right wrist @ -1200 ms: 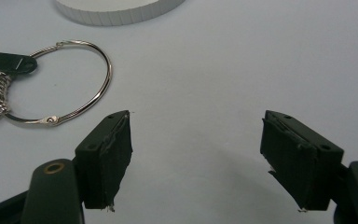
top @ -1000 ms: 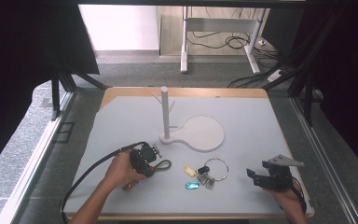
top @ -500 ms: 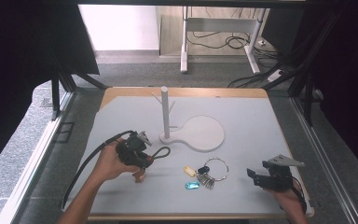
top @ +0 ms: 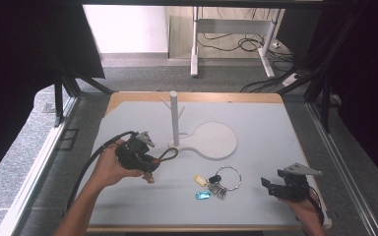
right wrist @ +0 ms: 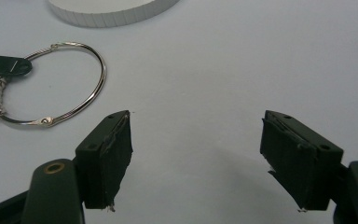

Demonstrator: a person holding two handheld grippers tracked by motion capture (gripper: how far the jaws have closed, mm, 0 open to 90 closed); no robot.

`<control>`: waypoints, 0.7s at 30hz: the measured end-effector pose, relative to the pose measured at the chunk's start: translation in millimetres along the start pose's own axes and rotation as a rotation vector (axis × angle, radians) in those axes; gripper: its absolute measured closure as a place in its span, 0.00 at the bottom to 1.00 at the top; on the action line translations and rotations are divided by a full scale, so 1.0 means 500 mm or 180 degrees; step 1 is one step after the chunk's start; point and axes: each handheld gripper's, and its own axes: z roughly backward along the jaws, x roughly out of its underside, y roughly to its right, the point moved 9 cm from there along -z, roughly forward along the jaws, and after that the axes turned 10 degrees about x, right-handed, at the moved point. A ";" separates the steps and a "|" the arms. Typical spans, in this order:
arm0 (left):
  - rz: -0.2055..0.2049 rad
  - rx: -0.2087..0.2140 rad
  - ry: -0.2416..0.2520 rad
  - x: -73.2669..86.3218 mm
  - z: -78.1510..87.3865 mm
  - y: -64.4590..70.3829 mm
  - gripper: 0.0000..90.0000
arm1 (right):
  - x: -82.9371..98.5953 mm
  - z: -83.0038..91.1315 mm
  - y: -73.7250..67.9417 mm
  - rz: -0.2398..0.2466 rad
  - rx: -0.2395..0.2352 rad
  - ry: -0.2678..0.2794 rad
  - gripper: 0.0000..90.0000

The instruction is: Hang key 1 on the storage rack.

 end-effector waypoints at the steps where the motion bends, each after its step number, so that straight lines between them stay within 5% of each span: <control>1: 0.0000 0.0000 0.0000 0.000 0.000 0.000 0.74 | 0.000 0.000 0.000 0.0000 0.0000 0.0000 0.28; 21: 0.0084 -0.0025 0.0059 -0.020 0.049 -0.026 0.74 | 0.003 -0.001 0.000 -0.0014 -0.0013 -0.0024 0.28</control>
